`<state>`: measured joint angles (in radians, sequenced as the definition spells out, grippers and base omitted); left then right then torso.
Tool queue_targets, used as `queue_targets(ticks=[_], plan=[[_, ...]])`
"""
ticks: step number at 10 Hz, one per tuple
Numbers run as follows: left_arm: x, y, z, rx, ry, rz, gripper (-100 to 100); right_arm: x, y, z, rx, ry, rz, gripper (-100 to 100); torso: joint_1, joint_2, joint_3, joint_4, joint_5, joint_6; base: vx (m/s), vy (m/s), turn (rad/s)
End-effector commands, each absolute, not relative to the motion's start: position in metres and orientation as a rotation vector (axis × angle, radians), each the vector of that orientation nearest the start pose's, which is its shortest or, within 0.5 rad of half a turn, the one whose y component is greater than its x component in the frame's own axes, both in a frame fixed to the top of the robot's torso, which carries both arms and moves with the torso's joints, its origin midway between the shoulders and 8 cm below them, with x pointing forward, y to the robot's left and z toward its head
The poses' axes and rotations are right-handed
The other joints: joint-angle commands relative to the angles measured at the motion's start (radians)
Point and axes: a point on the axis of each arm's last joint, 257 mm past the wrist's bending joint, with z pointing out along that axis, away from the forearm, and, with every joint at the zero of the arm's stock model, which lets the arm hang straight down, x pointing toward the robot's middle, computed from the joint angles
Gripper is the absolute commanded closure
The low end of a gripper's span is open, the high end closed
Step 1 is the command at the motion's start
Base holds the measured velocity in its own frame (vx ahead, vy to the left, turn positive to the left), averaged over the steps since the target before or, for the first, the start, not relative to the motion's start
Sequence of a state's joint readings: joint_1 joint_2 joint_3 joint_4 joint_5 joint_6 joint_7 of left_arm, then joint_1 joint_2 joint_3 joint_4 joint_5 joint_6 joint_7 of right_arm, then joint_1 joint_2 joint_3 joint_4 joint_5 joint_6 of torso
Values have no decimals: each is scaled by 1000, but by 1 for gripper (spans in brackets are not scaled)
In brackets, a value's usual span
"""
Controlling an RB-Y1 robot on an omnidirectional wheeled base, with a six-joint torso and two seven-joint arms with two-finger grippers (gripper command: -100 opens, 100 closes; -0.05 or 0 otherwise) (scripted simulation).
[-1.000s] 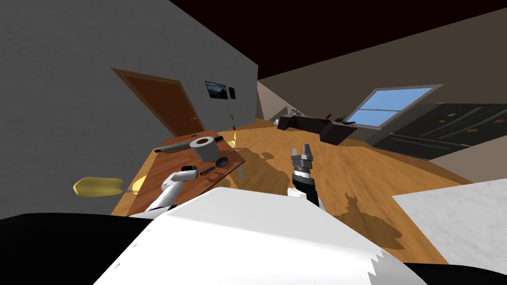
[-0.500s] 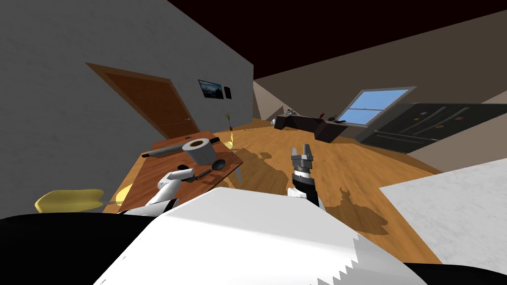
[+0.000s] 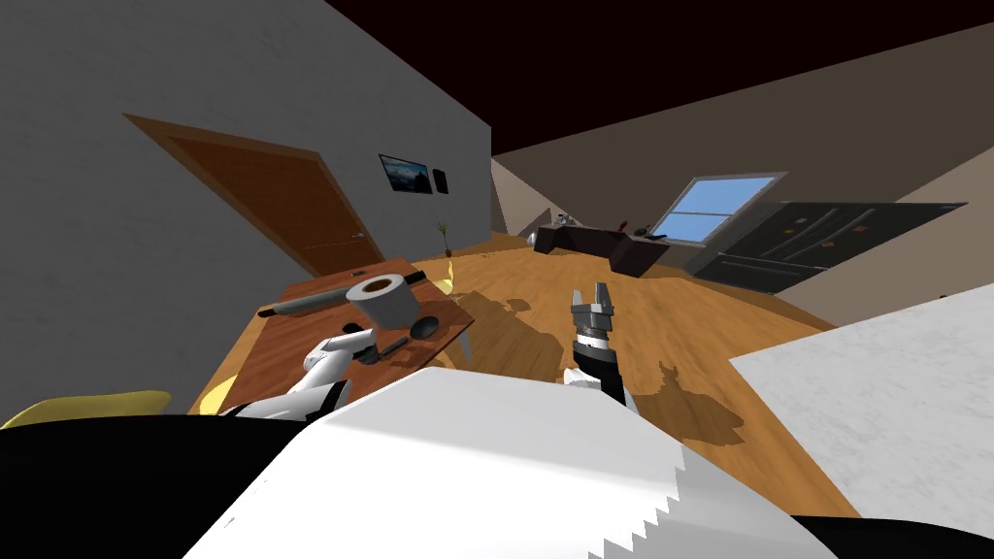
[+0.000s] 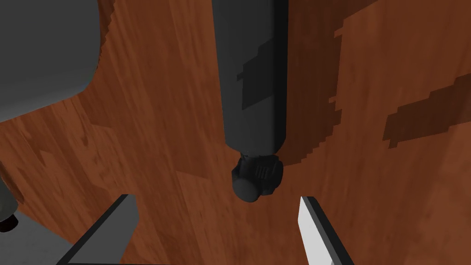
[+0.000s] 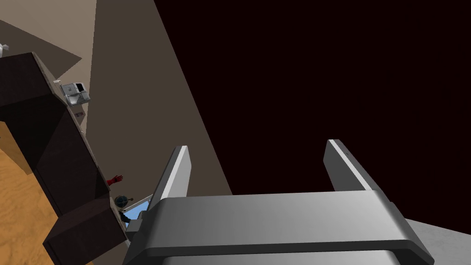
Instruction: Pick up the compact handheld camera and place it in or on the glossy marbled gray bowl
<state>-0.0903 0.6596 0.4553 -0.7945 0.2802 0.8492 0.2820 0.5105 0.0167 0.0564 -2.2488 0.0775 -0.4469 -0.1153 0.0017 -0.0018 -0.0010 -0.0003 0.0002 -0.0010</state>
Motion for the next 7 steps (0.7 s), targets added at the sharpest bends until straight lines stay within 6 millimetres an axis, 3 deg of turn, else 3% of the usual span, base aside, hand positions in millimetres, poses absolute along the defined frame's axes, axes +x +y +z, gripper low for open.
queue_targets(ticks=[1, 7], plan=[[241, 681, -460, -2554, 868, 27, -100, 361, -257, -4, 752, 678, 1390, 0, 0, 0, 0, 0, 0, 0, 39, 25, -56], [213, 663, -470, -2742, 805, 90, -100, 361, -257, -4, 752, 678, 1390, 0, 0, 0, 0, 0, 0, 0, 37, 25, -70]])
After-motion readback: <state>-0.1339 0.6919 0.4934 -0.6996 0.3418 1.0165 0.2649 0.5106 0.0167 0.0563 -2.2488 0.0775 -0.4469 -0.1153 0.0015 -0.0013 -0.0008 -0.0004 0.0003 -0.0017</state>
